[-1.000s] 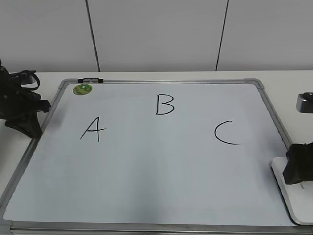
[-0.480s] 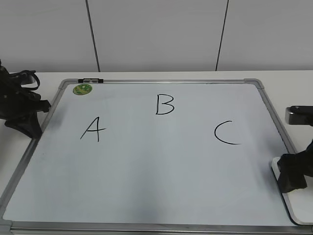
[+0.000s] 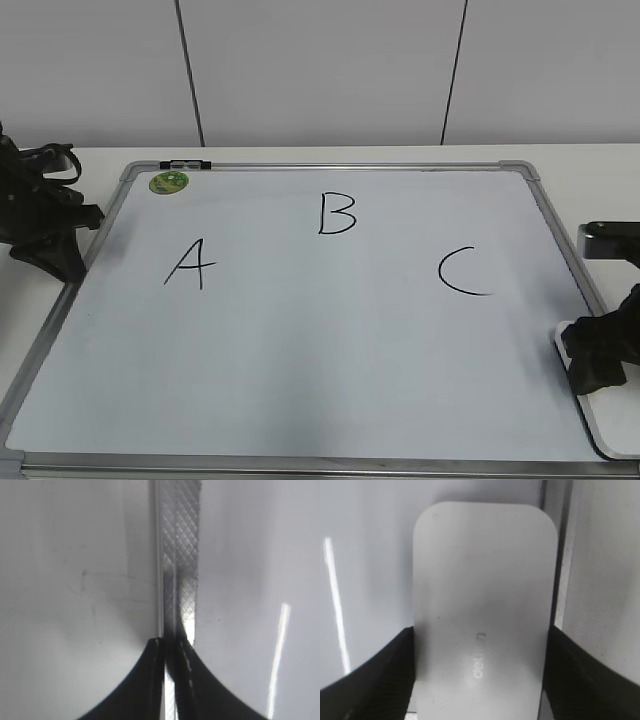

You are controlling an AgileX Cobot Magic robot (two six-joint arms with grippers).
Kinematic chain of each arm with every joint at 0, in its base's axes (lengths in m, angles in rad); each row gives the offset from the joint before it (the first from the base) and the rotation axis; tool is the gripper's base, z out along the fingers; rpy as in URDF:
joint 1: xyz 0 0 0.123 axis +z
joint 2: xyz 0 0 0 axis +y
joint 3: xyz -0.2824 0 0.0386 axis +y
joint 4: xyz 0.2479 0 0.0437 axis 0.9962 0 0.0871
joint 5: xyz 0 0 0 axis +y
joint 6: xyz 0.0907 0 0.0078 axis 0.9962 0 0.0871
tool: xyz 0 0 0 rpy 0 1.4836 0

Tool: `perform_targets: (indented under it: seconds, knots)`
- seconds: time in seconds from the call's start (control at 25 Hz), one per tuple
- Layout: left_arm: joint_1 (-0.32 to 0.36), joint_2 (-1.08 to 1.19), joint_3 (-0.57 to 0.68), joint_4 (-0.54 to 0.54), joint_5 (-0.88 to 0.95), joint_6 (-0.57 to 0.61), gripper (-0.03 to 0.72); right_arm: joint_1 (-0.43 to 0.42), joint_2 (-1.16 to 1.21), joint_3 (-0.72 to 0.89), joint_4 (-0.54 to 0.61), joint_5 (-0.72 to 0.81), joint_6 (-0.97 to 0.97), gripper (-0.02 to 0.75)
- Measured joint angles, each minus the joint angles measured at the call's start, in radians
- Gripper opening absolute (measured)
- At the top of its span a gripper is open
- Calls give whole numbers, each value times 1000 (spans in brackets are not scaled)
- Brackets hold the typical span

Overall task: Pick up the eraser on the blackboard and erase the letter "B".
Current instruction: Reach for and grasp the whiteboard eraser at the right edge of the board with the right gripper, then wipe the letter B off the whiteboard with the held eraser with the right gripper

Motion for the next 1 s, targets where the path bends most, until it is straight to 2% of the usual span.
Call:
perform_targets:
  seconds: [0.44, 1.0]
  knots:
    - [0, 0, 0, 0, 0, 0, 15, 0, 2, -16, 0, 18, 0, 542]
    - [0, 0, 0, 0, 0, 0, 17, 4, -69, -189, 7, 176, -10, 541]
